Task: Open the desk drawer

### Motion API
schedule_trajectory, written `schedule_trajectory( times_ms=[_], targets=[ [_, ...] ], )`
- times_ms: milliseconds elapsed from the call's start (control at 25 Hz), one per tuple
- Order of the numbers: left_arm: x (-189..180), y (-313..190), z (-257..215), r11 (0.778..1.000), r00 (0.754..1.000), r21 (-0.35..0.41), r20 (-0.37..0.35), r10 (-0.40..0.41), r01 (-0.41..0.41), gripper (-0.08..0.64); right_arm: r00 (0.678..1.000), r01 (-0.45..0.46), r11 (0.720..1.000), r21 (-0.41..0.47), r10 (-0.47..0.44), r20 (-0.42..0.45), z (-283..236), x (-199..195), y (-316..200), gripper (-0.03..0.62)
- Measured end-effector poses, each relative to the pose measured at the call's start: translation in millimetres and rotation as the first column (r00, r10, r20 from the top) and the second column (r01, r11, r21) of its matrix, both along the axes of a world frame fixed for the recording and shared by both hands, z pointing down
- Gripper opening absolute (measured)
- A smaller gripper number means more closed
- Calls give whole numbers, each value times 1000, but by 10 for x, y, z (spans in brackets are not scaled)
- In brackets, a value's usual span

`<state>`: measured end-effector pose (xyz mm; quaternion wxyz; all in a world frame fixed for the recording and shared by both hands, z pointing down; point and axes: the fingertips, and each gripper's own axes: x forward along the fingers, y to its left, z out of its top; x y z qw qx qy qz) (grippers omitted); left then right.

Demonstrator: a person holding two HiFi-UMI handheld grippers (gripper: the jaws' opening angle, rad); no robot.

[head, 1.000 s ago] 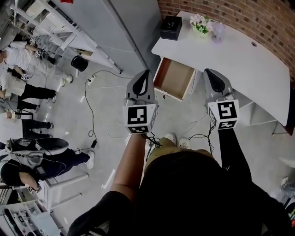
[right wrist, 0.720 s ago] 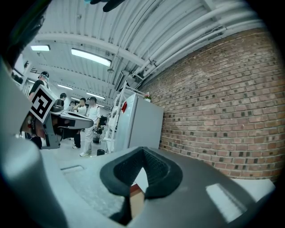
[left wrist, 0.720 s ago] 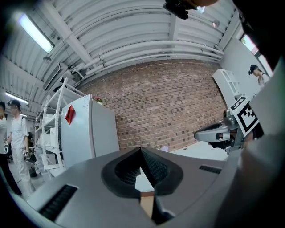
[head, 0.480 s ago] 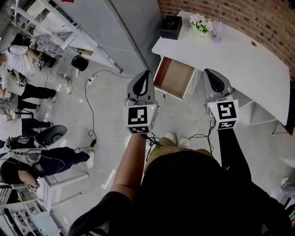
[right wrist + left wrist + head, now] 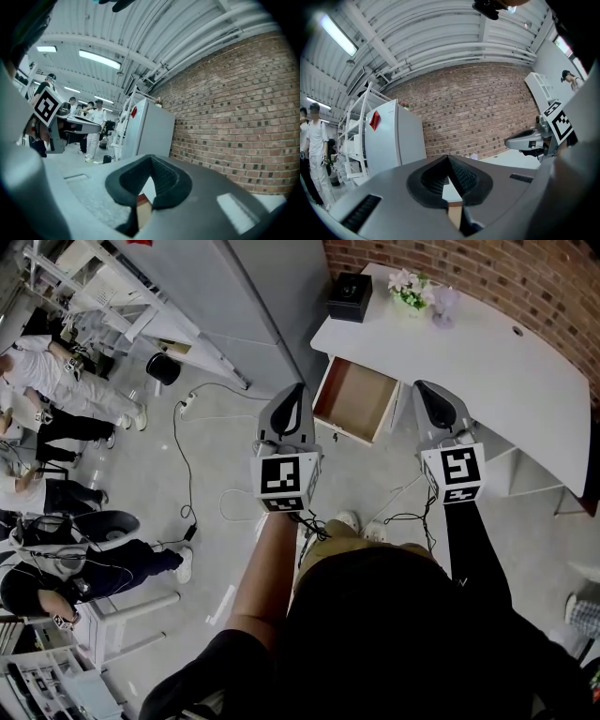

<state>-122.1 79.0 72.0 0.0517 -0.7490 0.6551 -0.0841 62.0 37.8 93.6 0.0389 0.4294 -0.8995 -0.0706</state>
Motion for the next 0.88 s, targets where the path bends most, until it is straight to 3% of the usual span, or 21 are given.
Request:
schedule_trajectory(
  times_ms=[160,880],
  targets=[
    [-23,-21,0,1000,1000,1,1,-1,1,6,999,-5,1000,17,6,-33,21,-30,-8,0],
    [-69,-99,85,1000,1000,-25,8,3,-3,6,999,-12,1000,-17,11,-37,116,-56,-98,0]
  ],
)
